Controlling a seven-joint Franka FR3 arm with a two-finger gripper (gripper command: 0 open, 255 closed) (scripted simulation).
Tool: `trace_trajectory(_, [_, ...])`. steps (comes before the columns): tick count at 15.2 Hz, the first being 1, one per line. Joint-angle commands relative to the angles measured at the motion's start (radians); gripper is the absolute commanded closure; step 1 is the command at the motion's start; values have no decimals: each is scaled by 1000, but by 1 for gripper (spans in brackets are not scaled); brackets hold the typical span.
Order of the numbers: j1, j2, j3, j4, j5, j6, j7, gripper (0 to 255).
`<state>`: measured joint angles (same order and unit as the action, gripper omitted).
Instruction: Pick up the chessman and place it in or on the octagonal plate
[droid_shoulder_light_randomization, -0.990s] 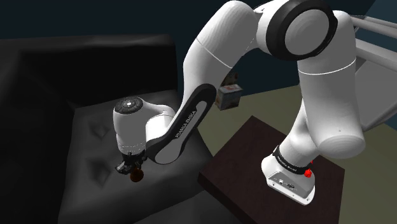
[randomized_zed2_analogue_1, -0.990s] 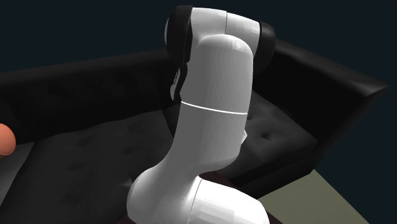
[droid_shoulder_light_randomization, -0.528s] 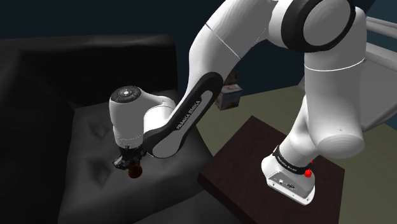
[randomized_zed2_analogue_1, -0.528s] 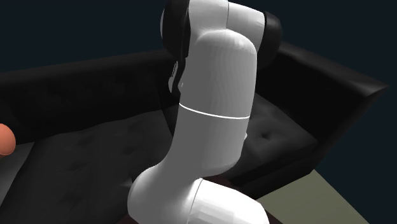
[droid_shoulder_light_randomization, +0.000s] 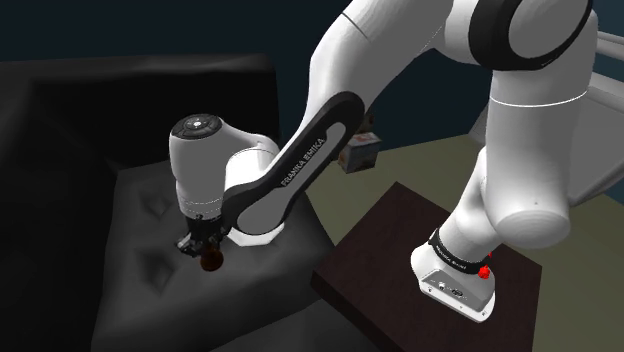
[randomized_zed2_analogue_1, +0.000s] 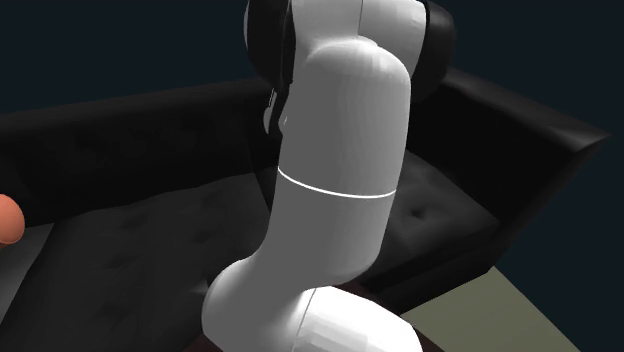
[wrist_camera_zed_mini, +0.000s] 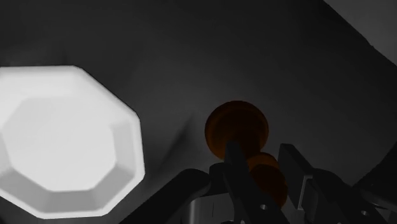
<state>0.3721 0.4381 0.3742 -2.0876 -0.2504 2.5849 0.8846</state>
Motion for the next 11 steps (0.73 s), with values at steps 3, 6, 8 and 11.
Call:
trace_trajectory(3, [-85,-47,7,-58,34,14,-98,255])
trace_trajectory(6, [-156,-80,10,-99,64,23,-185,255])
trace_trajectory(8, [-202,-100,11,-120,85,26,-245,255])
trace_trajectory(11, [-270,-124,9,-144,115,26,-336,255])
